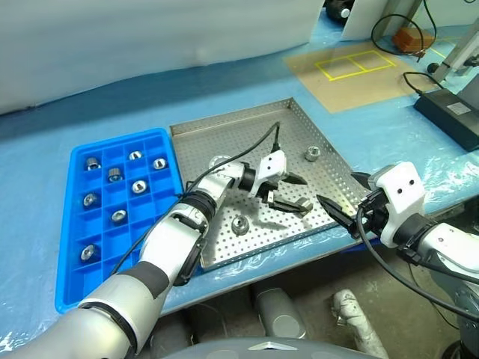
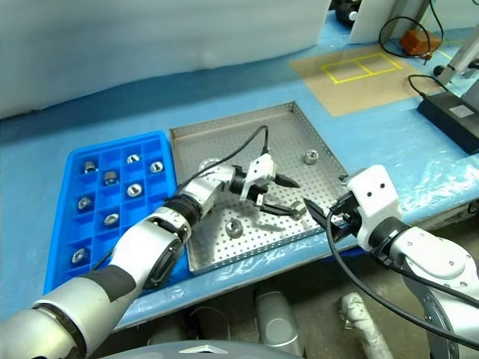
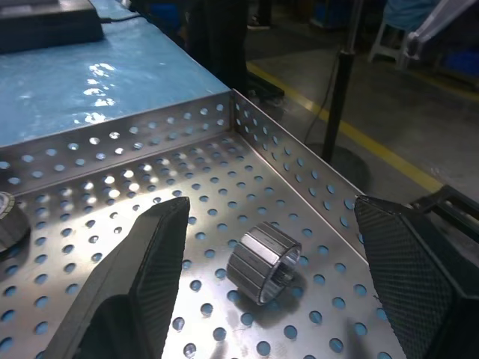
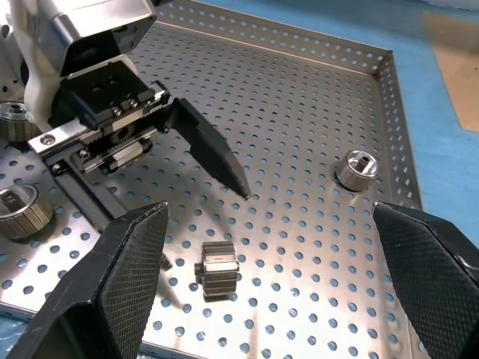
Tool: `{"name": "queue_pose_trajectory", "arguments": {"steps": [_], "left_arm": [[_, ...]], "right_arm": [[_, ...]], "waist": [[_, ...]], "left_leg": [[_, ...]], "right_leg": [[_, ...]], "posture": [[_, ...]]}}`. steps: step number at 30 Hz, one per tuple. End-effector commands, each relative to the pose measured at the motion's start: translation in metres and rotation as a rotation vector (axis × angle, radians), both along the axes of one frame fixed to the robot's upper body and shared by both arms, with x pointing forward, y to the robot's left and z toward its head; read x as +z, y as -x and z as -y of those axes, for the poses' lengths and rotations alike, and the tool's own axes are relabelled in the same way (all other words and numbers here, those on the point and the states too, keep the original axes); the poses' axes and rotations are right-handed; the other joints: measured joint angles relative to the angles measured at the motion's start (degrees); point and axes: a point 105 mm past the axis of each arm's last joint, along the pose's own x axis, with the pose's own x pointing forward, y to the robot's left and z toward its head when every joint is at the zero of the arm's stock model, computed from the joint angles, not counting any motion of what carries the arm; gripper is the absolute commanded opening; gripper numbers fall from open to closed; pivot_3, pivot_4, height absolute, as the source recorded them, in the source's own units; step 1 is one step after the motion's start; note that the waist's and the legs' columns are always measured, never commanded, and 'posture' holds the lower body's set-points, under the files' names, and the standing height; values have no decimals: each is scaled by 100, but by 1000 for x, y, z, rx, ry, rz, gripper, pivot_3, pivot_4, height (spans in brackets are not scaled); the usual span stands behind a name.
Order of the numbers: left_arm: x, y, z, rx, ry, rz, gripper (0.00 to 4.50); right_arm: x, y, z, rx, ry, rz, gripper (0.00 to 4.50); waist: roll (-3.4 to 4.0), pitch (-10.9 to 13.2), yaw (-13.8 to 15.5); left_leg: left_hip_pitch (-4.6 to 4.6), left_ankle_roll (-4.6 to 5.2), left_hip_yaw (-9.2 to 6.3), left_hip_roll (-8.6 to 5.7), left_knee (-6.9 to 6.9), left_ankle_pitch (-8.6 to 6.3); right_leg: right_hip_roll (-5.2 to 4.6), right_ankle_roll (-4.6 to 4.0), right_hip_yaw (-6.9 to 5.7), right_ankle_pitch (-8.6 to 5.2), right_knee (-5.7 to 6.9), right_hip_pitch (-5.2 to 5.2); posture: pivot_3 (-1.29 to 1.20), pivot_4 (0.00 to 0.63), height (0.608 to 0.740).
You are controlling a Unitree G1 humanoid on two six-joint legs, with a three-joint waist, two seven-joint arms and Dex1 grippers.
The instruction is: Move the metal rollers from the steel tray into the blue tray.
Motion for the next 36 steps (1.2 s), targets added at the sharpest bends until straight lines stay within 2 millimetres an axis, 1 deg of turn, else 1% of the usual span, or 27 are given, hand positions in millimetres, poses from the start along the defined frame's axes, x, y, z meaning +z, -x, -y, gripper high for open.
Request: {"name": "queue_pose_trajectory", "arguments": {"steps": [1, 3, 4, 7, 11, 13, 17, 22, 26, 32, 34, 36], "left_arm": [[24, -7, -7, 36, 103, 14, 3677], [21, -4, -14, 26, 95, 15, 3677], [15, -2, -17, 26, 72, 25, 3677], [1, 2, -16, 34, 20, 56, 3677], [1, 2, -4, 58, 41, 36, 3677], [-1, 3, 8, 66, 44, 35, 3677], [-8, 9, 23, 51, 14, 63, 3677], [-22, 13, 32, 42, -51, 78, 3677], [-27, 18, 40, 27, -68, 56, 3677], [-36, 27, 50, 1, -108, 68, 3677], [-37, 28, 55, 16, -106, 18, 3677], [-38, 26, 59, 49, -103, 12, 3677]], "right_arm": [[2, -3, -4, 32, -1, 5, 4500], [1, -5, -7, 51, -7, -6, 4500], [0, -6, -9, 60, -11, -11, 4500], [-1, -7, -12, 78, -16, -20, 4500], [-3, -7, -11, 73, -17, -24, 4500], [-3, -7, -10, 66, -15, -26, 4500], [-3, -6, -6, 43, -11, -23, 4500], [-3, -3, -4, 21, -8, -19, 4500], [-4, -3, -2, 6, -6, -12, 4500], [-3, -4, 0, -12, 5, -3, 4500], [-3, -5, 1, -15, 6, 0, 4500], [-3, -5, 0, -17, 6, 1, 4500]], "waist": [[0, 0, 2], [1, 0, 9], [1, -1, 15], [2, -1, 43], [3, -1, 106], [3, -1, 111], [4, -2, 100], [4, -2, 96], [4, -2, 91], [4, -2, 78], [4, -2, 73], [4, -2, 69]], "left_leg": [[-2, 0, -2, -2, -1, 0], [-3, 3, -3, -12, -6, -2], [-3, 7, -3, -17, -8, -4], [-7, 18, -3, -24, -10, -10], [-13, 48, -3, -32, -10, -8], [-8, 54, -3, -39, -10, -12], [-5, 70, -3, -49, -10, -22], [-6, 82, -3, -59, -10, -28], [-5, 82, -3, -65, -9, -29], [-6, 87, -3, -80, -8, -31], [-7, 89, -3, -81, -8, -32], [-8, 90, -3, -82, -8, -33]], "right_leg": [[-5, -8, -5, 5, 0, 0], [-19, -9, -12, 5, 0, 1], [-25, -7, -15, 4, 0, 3], [-33, -5, -19, 3, -9, 5], [-44, -5, -23, 3, -25, 12], [-52, -5, -25, 3, -34, 23], [-61, -6, -26, 4, -64, 45], [-68, -5, -25, 3, -74, 49], [-73, -5, -23, 3, -74, 50], [-90, -3, -23, 2, -75, 54], [-92, -3, -25, 2, -78, 54], [-93, -2, -26, 1, -78, 54]], "posture": [[-737, 150, 740], [-702, 150, 740], [-692, 150, 740], [-690, 150, 740], [-704, 150, 740], [-714, 150, 740], [-740, 150, 740], [-756, 150, 740], [-767, 150, 740], [-775, 150, 740], [-776, 150, 740], [-779, 150, 740]]}}
